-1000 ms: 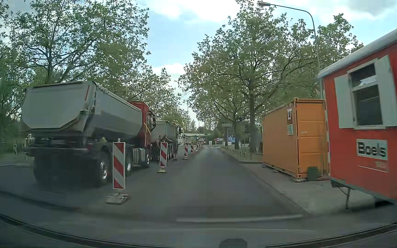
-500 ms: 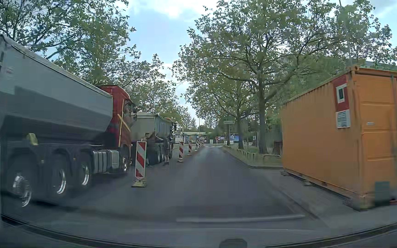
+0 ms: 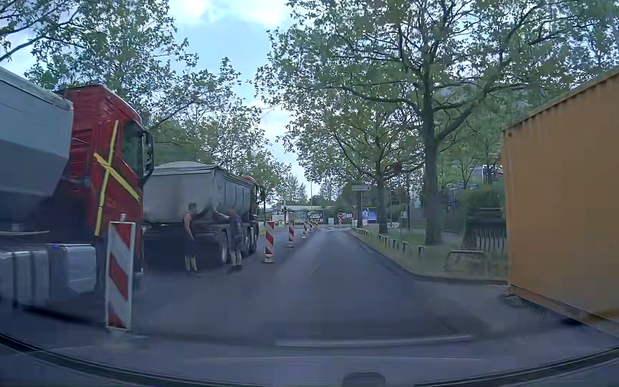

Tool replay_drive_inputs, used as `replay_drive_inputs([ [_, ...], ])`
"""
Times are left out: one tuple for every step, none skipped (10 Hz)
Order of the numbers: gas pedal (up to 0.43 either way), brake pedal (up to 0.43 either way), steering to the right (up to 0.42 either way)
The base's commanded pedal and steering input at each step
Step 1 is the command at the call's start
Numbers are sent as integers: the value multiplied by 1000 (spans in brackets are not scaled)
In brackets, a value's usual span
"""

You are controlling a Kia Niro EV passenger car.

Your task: Follow the waypoints while adhering to traffic rules and regulations

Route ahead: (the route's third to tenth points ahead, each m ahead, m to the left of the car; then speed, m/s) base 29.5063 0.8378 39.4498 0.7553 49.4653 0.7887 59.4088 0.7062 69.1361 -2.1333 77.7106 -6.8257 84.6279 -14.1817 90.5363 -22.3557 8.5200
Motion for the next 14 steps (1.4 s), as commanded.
replay_drive_inputs([
  [67, 30, -3],
  [67, 30, -3],
  [67, 30, -3],
  [67, 30, -2],
  [67, 30, -3],
  [67, 30, -3],
  [67, 30, -3],
  [67, 30, -2],
  [67, 30, -1],
  [67, 30, 1],
  [67, 30, 3],
  [67, 30, 3],
  [67, 30, 3],
  [67, 30, 3],
])
